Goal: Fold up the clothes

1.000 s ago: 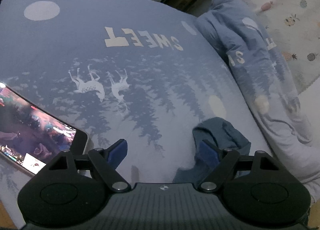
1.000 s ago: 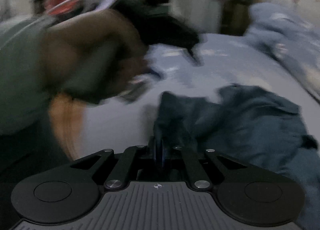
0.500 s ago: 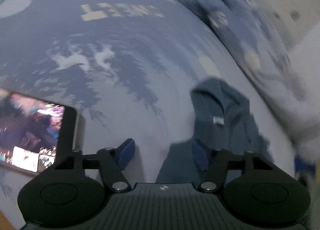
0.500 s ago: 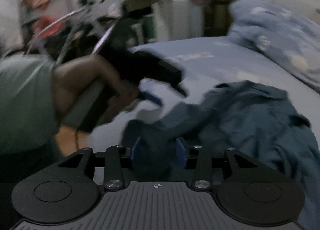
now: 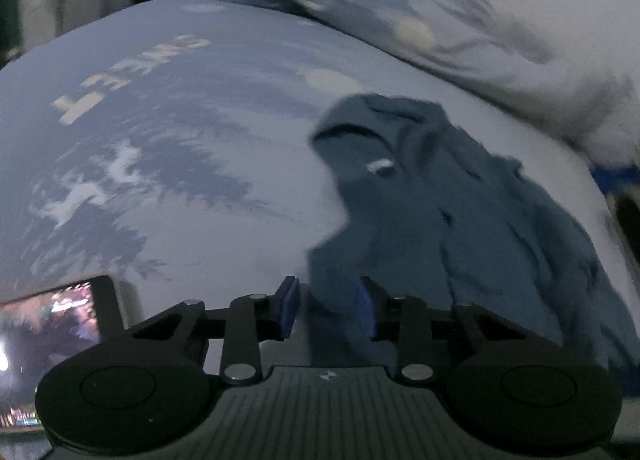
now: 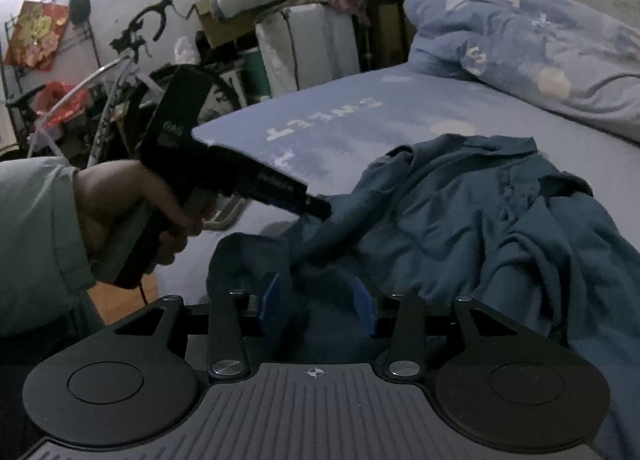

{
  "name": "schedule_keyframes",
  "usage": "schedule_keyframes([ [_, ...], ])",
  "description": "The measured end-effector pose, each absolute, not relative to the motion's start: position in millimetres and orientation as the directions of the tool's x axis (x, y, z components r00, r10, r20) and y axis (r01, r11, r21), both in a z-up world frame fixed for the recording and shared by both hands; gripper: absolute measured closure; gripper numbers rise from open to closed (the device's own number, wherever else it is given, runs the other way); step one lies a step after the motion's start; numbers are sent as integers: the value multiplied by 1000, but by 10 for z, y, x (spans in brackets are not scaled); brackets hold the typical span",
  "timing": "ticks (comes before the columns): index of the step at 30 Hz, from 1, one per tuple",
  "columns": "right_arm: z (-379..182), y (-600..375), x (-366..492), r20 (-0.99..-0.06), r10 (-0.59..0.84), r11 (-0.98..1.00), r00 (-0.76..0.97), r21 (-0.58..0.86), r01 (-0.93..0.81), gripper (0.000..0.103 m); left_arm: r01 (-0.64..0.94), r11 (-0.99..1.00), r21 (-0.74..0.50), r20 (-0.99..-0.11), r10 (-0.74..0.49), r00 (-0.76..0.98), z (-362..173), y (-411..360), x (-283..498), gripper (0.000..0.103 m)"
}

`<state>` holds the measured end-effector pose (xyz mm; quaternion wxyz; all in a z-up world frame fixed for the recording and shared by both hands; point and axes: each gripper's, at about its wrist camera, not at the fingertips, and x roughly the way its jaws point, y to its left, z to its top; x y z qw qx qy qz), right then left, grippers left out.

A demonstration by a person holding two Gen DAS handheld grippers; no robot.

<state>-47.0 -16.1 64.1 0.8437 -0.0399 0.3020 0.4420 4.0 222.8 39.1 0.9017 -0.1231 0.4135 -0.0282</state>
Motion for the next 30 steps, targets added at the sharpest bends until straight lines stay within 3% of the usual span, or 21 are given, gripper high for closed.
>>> schedule_keyframes([
  [3,633,-220,-488,-541,722,611,432,205,-764,57,-36,969,-244,-744,-164,648,383,2260,31,56],
  [10,565,-345,-467,-533,730,614,428,235,-754,57,49,984,-172,-753,-164,638,341,2184,87,28],
  [14,542,-386,-473,-532,726,626,437,245,-741,56,105,987,-121,-756,-160,635,310,2076,191,27],
  [15,542,-392,-483,-532,722,630,442,242,-738,56,111,988,-107,-755,-153,638,307,2066,188,38],
  [17,559,-423,-509,-530,719,635,451,236,-735,52,122,988,-93,-752,-150,642,325,2057,158,48],
  [19,597,-498,-518,-520,719,641,461,239,-730,49,108,988,-112,-748,-155,645,360,2078,133,88],
  [24,769,-632,-425,-495,706,672,506,242,-700,49,42,980,-194,-723,-172,669,472,2097,16,92],
  [30,1159,-392,76,-438,723,659,535,201,-725,44,141,917,-373,-600,-355,717,590,1973,-95,92],
])
